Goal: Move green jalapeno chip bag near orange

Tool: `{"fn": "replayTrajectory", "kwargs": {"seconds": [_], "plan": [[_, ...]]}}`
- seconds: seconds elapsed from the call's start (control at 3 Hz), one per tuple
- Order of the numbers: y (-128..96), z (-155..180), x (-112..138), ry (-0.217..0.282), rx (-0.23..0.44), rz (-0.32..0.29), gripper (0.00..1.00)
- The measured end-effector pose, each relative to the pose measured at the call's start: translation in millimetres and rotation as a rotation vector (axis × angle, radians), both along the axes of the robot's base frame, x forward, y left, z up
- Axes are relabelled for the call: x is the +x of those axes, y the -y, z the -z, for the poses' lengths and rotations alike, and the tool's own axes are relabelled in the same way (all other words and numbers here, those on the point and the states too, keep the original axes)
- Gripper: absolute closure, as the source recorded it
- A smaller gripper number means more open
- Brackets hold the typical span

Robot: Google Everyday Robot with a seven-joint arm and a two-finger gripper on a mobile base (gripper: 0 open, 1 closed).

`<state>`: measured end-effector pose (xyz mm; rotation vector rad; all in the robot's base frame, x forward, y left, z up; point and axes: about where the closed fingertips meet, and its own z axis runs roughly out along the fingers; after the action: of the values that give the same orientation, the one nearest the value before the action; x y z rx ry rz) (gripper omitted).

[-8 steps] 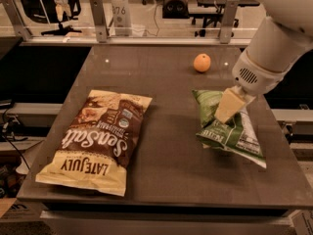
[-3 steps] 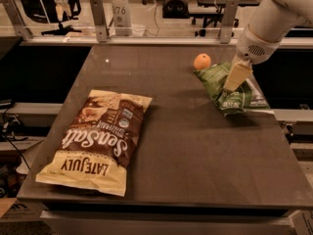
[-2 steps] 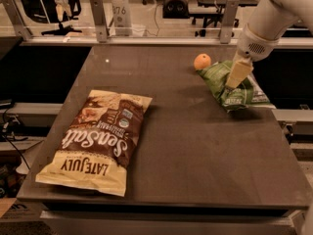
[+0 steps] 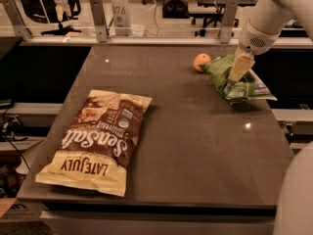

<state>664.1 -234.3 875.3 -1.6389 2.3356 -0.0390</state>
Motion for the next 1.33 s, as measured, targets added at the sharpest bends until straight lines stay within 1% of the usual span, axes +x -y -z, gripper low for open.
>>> {"fn": "replayTrajectory", "kwargs": {"seconds": [0.33, 1.0, 1.33], "plan": [[7, 2, 10, 0.006, -0.009, 0.002, 0.60], [16, 10, 13, -0.008, -0.022, -0.005, 0.13], [19, 13, 13, -0.017, -0.027, -0.006, 0.00]]}}
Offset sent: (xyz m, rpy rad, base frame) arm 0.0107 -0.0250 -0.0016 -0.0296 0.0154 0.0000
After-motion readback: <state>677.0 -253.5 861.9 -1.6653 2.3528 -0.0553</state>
